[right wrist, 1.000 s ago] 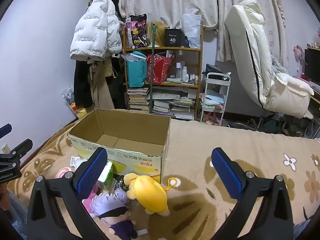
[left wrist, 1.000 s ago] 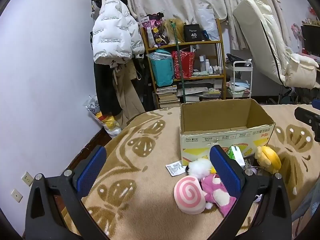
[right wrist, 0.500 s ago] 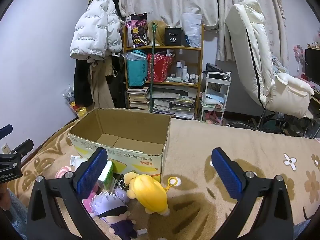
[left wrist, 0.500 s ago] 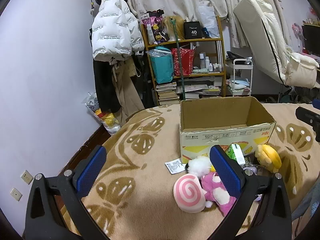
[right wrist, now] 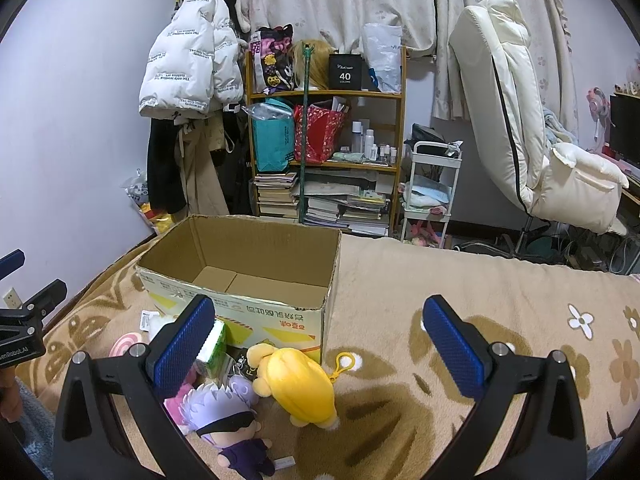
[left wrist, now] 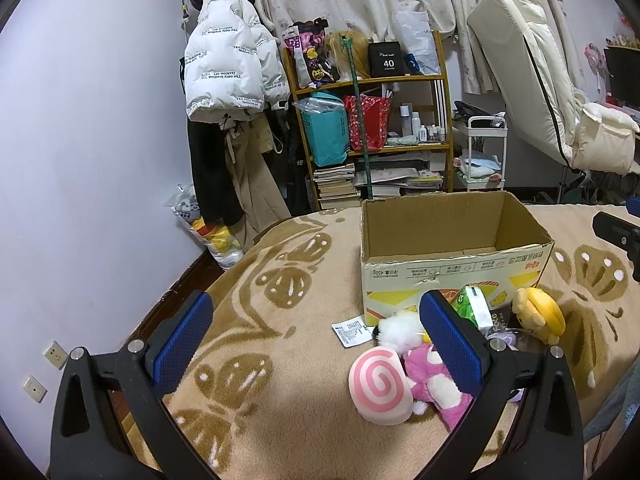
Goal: Organize soft objects
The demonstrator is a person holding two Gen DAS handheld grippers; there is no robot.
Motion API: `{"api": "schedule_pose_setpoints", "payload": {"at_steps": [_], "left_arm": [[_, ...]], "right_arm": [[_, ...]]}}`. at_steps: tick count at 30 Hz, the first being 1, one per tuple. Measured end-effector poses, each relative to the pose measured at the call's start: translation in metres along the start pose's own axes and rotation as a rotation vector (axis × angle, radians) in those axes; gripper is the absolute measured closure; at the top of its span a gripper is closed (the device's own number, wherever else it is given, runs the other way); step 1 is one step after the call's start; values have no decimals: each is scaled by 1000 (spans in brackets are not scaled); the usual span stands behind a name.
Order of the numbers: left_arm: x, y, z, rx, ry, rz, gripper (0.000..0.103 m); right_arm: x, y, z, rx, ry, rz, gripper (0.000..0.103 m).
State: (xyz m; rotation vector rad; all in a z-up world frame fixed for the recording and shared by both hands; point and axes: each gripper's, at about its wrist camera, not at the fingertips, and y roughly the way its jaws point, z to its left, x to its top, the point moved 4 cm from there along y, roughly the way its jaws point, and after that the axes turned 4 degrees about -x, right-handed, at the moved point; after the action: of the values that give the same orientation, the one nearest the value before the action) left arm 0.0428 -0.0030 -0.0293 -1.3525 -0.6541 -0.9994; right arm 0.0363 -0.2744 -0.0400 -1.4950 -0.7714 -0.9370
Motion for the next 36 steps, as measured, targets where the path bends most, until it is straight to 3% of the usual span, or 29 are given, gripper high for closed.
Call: {"api": "schedule_pose_setpoints", "payload": {"at_steps": [36], "left_arm": [[0,1,0,4,4,1,1]], "right_arm": [[-1,1,0,0,0,5,0]]}}
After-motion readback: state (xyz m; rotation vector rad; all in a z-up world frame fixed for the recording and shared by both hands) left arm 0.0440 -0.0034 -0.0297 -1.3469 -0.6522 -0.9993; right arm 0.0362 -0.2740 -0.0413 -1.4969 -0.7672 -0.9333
